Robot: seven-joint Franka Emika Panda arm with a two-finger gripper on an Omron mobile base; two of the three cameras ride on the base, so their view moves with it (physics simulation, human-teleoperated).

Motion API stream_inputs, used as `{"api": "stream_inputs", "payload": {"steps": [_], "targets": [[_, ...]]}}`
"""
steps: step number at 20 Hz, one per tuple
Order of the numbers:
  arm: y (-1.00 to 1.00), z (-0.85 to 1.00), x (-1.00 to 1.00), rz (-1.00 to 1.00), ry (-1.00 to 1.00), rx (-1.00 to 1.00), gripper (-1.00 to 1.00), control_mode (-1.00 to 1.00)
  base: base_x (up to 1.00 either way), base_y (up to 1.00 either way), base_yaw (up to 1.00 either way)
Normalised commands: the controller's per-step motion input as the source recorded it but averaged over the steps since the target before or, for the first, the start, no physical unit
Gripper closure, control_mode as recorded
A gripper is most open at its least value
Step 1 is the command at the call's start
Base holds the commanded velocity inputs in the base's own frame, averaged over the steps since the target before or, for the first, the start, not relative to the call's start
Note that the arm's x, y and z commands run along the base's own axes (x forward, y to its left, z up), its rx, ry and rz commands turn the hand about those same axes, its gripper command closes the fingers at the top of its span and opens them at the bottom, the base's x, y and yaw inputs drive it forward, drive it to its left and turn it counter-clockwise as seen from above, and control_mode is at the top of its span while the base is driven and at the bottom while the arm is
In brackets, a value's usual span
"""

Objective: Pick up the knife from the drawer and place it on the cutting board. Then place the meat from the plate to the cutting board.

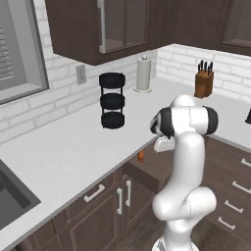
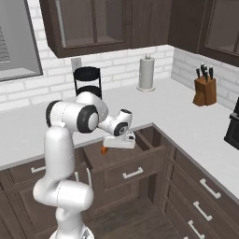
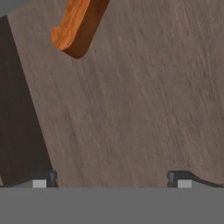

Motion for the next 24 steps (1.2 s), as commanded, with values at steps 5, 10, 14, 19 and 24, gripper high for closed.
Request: {"api": "stream_inputs", "payload": {"steps": [5, 10, 14, 19, 24], "targets": [[-0.07, -0.37, 0.04, 0.02, 0.03, -0.04, -1.0, -1.0, 0.0, 0.0, 0.0], [-0.29, -0.14, 0.0, 0.04, 0.0, -0.05, -1.0, -1.0, 0.0, 0.0, 0.0], [-0.36, -0.13, 0.0, 0.02, 0.0, -0.01, -1.0, -1.0, 0.0, 0.0, 0.0], [-0.33, -0.24, -0.23, 0.0, 0.0, 0.0, -1.0, -1.0, 0.0, 0.0, 0.0], [-0.39, -0.23, -0.3, 0.0, 0.0, 0.0, -1.0, -1.0, 0.0, 0.0, 0.0]]}}
